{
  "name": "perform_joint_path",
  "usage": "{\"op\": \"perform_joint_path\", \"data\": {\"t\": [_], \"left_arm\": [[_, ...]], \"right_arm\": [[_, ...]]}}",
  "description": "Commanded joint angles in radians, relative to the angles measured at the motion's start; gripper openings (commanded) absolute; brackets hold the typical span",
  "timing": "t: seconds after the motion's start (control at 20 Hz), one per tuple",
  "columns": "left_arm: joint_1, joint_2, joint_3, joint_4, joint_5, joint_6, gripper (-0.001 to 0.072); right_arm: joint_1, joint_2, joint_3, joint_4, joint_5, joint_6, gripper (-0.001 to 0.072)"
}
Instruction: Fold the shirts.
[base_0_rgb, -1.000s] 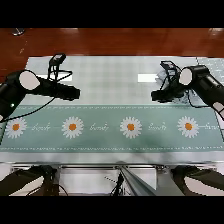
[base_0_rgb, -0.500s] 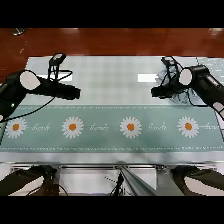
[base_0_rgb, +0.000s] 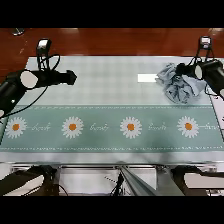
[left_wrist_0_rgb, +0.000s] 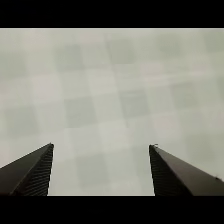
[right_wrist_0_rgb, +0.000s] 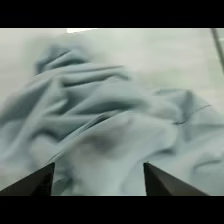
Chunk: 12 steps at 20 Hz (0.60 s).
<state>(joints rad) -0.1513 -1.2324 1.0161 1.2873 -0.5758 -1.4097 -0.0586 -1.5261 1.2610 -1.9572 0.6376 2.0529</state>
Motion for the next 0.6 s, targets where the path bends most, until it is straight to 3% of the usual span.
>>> {"op": "perform_joint_path", "data": {"t": [0.0, 0.15, 0.2, 0.25, 0.3, 0.4, 0.55], "left_arm": [[0.044, -0.010, 0.000, 0.007, 0.040, -0.001, 0.0706], [0.053, -0.014, 0.000, 0.003, 0.016, -0.002, 0.0704], [0.053, -0.012, 0.001, -0.013, -0.021, -0.002, 0.0704], [0.051, -0.010, 0.006, -0.048, -0.087, -0.001, 0.0703], [0.048, -0.010, 0.015, -0.070, -0.164, 0.000, 0.0703], [0.054, -0.009, 0.035, -0.068, -0.309, 0.000, 0.0703], [0.107, 0.024, 0.064, -0.065, -0.504, -0.002, 0.0703]], "right_arm": [[-0.116, -0.163, 0.107, 0.201, 0.080, -0.139, 0.0635], [-0.154, -0.242, 0.143, 0.206, 0.266, -0.155, 0.0607], [-0.161, -0.245, 0.143, 0.211, 0.307, -0.158, 0.0490], [-0.168, -0.241, 0.148, 0.248, 0.349, -0.207, 0.0147], [-0.171, -0.230, 0.163, 0.305, 0.372, -0.282, 0.0025], [-0.164, -0.172, 0.238, 0.389, 0.400, -0.397, 0.0026], [-0.116, -0.006, 0.403, 0.396, 0.381, -0.452, 0.0026]]}}
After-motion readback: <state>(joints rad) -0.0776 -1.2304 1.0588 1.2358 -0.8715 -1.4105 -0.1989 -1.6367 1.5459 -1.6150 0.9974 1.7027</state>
